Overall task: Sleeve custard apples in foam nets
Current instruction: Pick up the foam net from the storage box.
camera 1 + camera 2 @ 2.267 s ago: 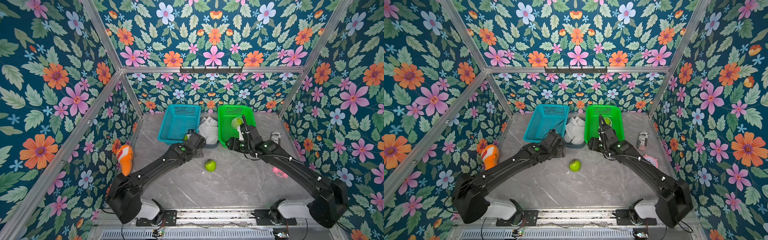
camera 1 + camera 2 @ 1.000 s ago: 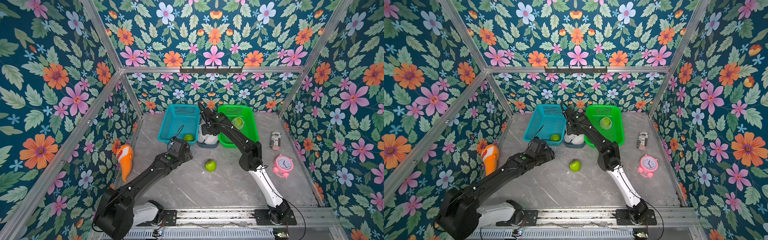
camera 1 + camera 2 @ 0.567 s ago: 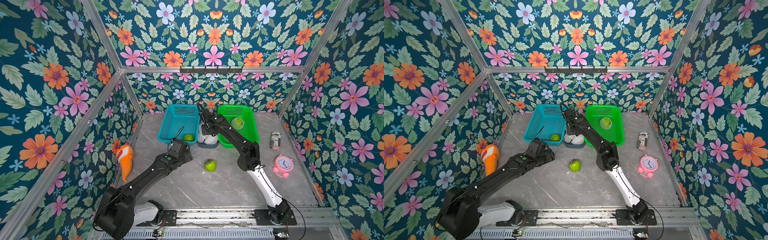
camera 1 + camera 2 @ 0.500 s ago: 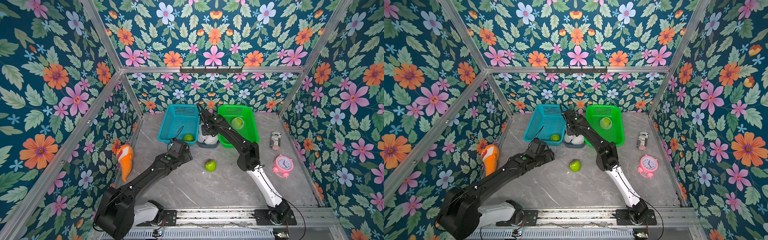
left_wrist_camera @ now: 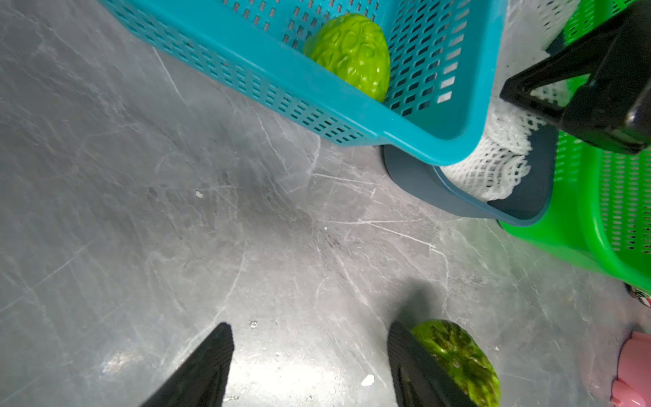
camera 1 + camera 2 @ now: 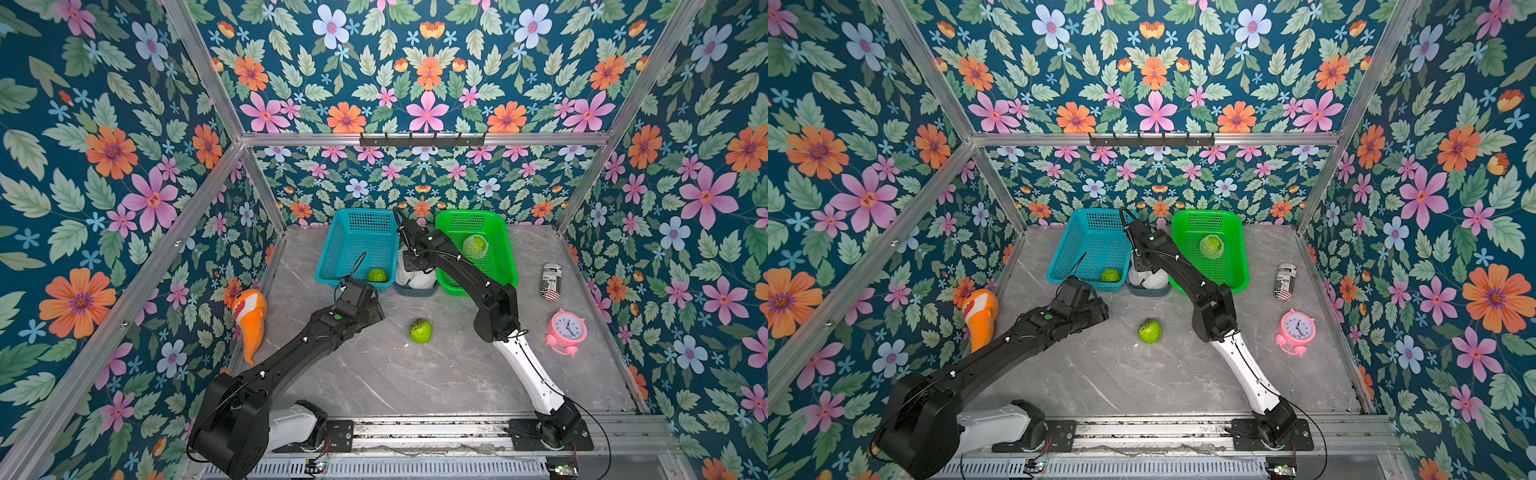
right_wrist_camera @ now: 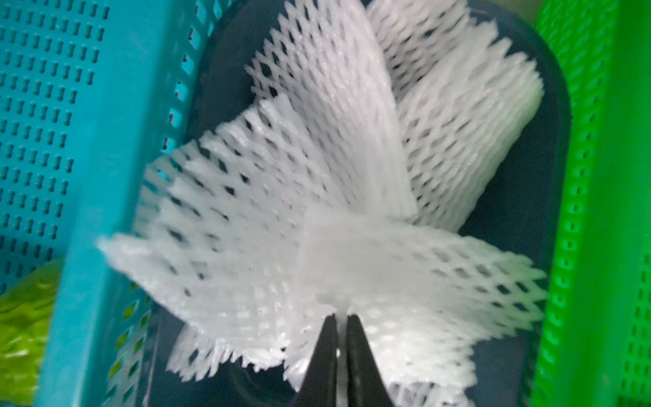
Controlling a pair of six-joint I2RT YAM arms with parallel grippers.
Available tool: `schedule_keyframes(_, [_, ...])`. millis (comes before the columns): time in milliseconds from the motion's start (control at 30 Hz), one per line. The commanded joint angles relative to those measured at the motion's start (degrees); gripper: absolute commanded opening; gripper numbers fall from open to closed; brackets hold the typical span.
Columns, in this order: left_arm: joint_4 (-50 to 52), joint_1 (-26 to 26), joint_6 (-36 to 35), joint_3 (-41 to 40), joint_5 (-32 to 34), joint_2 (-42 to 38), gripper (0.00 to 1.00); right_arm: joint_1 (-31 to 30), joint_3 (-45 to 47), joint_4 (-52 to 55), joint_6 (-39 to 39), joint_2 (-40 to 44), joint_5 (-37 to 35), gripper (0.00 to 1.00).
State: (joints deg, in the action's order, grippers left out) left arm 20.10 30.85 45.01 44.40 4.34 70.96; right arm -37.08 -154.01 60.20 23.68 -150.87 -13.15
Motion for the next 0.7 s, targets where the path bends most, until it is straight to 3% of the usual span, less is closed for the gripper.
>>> schedule_keyframes(0, [-0.8,-0.1,0.0,0.3,-0.3,0.1,0.72,-0.2,0.8,0.3,0.0,2.1,0.1,0.00])
schedule_keyframes(233, [-2.0,-0.3,-1.0,1.8,-0.6,-0.5,0.73,-0.9,11.3,-4.4,0.4,11.8,3.0,0.00])
schedule_keyframes(667, [-11.3,-2.8,-2.6,3.4,-5.2,-4.9,0.75,-0.3,44.9,-24.1,3.2,42.9,13.8,0.00])
